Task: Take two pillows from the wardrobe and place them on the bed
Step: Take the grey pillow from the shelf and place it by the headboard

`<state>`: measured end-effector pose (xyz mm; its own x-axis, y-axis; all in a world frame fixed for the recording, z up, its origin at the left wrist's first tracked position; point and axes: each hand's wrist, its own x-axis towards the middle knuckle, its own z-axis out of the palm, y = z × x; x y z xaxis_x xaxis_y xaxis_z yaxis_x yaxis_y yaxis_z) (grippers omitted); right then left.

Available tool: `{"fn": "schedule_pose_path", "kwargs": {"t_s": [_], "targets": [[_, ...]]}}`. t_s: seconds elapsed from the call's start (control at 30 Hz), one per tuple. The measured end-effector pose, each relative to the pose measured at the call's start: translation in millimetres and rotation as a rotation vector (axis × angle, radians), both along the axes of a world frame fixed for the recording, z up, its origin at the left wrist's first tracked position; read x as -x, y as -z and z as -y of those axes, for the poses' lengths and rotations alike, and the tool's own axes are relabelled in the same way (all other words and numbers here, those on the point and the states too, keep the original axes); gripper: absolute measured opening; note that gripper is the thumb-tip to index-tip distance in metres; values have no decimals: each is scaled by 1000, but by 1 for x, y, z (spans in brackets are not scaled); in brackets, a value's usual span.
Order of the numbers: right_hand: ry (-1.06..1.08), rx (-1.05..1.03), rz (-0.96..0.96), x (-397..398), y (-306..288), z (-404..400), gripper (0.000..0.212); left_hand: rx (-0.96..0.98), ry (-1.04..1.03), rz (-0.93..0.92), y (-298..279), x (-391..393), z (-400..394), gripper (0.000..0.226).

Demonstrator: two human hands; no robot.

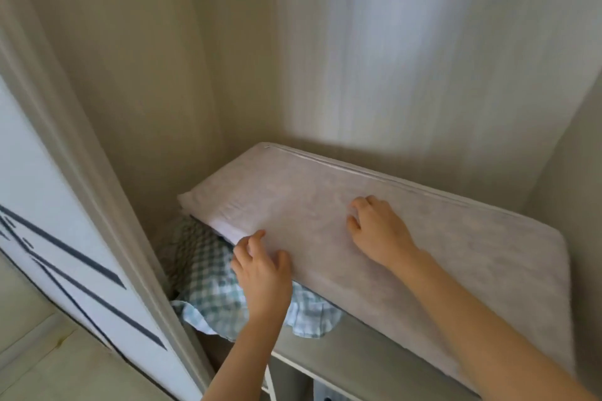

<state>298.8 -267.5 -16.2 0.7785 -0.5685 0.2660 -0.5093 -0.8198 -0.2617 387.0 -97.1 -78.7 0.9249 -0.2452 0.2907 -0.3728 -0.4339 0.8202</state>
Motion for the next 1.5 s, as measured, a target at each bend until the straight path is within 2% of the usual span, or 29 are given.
{"fn": "schedule_pose_path", "kwargs": {"t_s": [0.1, 0.17, 0.27, 0.4, 0.53, 0.67, 0.77, 0.87, 0.9, 0.97, 1.13, 1.33, 1.5], "targets": [[29, -5, -53, -15, 1, 24, 36, -101, 34, 131, -4, 1, 21, 53], [32, -4, -91, -26, 1, 40, 39, -177, 105, 136, -2, -1, 31, 58], [65, 39, -103, -40, 0, 64, 40, -144, 170, 100, 9, -10, 30, 55], [151, 74, -163, -53, -3, 91, 48, -150, 207, 165, 27, -20, 18, 55], [281, -59, -266, -58, -6, 105, 65, -171, 245, 194, 35, -20, 12, 60], [287, -99, -266, -57, -10, 105, 71, -153, 171, 190, 41, -16, 4, 72], [316, -52, -245, -54, -11, 94, 71, -82, 54, 38, 46, -10, -3, 100], [341, -20, -210, -43, -9, 81, 69, 176, 25, -380, 51, 1, -8, 131], [345, -5, -198, -40, -8, 76, 68, 259, 37, -477, 53, 5, -9, 135], [353, 27, -181, -34, -6, 67, 66, 330, 84, -549, 57, 8, -8, 134], [343, 0, -104, -25, -12, 59, 69, 497, 63, -592, 53, 11, -3, 130], [350, -147, 32, -7, -11, 53, 77, 624, 73, -480, 32, 0, -15, 120], [421, -126, 205, 11, -18, 36, 73, 684, 62, -382, 10, -3, -18, 116]]}}
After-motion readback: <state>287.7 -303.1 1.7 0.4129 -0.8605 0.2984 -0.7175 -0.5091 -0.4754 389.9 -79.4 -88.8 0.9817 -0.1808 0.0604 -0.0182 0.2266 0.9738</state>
